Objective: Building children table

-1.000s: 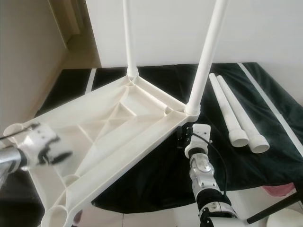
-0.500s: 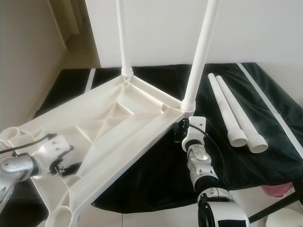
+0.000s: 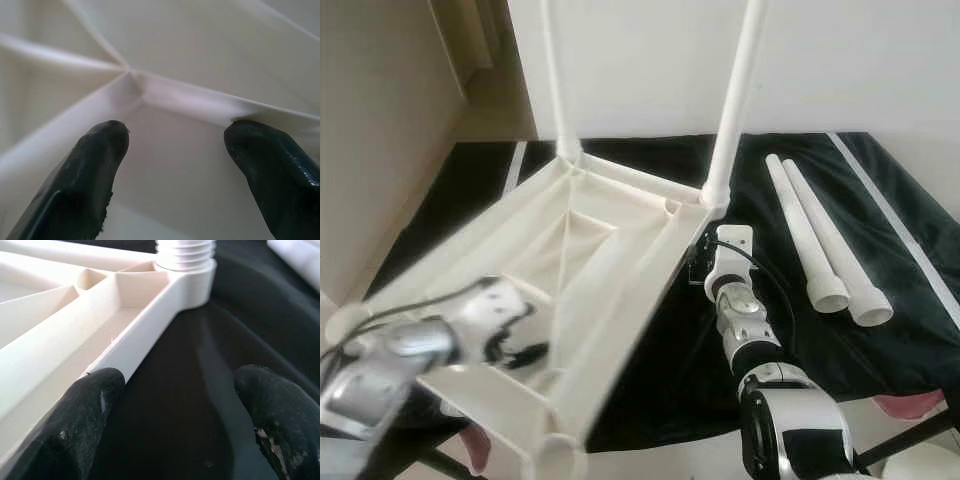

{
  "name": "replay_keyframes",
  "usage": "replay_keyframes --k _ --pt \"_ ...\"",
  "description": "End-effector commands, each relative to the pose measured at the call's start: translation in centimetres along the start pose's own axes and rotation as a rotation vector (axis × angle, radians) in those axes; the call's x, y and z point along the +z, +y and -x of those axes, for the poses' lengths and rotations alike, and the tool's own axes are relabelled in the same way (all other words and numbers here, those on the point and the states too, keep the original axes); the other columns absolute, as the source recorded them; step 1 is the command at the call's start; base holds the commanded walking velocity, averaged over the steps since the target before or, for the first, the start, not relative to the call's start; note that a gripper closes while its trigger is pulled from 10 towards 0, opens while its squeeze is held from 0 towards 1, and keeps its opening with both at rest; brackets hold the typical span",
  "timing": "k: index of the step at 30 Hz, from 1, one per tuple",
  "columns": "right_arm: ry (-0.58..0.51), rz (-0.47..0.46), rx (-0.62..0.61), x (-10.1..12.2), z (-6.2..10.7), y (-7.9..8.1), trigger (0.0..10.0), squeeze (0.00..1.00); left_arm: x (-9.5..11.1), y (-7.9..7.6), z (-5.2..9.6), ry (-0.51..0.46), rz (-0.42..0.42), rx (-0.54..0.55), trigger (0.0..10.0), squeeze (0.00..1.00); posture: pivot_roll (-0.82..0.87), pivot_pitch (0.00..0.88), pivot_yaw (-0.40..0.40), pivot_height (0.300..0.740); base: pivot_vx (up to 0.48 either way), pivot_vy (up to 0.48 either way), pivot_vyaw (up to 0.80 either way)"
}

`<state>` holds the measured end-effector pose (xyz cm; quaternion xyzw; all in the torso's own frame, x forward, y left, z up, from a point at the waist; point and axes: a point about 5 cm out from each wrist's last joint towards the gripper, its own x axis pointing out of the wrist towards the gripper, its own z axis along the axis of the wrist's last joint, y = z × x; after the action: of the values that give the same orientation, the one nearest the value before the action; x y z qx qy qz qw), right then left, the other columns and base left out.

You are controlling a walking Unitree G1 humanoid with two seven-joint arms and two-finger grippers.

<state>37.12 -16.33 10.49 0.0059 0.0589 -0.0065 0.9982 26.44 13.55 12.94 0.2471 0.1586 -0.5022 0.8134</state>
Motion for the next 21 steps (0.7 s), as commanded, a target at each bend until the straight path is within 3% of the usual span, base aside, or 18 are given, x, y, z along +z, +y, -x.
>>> replay_keyframes --k 1,4,8,11,13,14,16,18,21 --pt "0.034 0.022 0.083 -0.6 0.0 1.9 10.0 0.0 3.0 -0.4 -0.5 -0.096 -0.079 -0.024 10.0 0.0 0.02 0.0 -0.005 0.74 0.0 0.0 0.0" --pt "0.042 0.026 0.091 -0.7 0.0 2.0 10.0 0.0 3.8 -1.4 -1.3 -0.112 -0.102 -0.064 10.0 0.0 0.02 0.0 -0.003 0.74 0.0 0.0 0.0" --pt "0.042 0.026 0.092 -0.7 0.0 2.0 10.0 0.0 3.8 -1.5 -1.4 -0.112 -0.101 -0.063 10.0 0.0 0.02 0.0 -0.001 0.74 0.0 0.0 0.0" --pt "0.033 0.022 0.079 -0.7 0.1 1.8 10.0 0.0 3.5 -0.4 -0.8 -0.108 -0.098 -0.007 10.0 0.0 0.03 0.0 0.0 0.74 0.0 0.0 0.0" --pt "0.013 0.007 0.047 -0.8 0.2 1.1 10.0 0.0 3.7 1.9 0.3 -0.136 -0.09 0.131 10.0 0.0 0.03 0.0 0.003 0.74 0.0 0.0 0.0" --pt "0.013 0.007 0.047 -0.8 0.2 1.1 10.0 0.0 3.7 1.9 0.3 -0.136 -0.09 0.131 10.0 0.0 0.03 0.0 0.003 0.74 0.0 0.0 0.0" --pt "-0.018 -0.014 0.004 -0.8 0.4 0.3 10.0 0.0 4.3 3.7 1.4 -0.185 -0.082 0.244 10.0 0.0 0.03 0.0 0.005 0.74 0.0 0.0 0.0" --pt "-0.036 -0.02 -0.014 -0.7 0.5 -0.1 10.0 0.0 4.5 4.2 1.8 -0.205 -0.078 0.27 10.0 0.0 0.03 0.0 0.005 0.74 0.0 0.0 0.0" --pt "-0.122 -0.045 -0.091 -0.4 1.2 -1.9 10.0 0.0 5.2 4.5 3.4 -0.31 -0.038 0.261 10.0 0.0 0.03 0.0 0.008 0.74 0.0 0.0 0.0"
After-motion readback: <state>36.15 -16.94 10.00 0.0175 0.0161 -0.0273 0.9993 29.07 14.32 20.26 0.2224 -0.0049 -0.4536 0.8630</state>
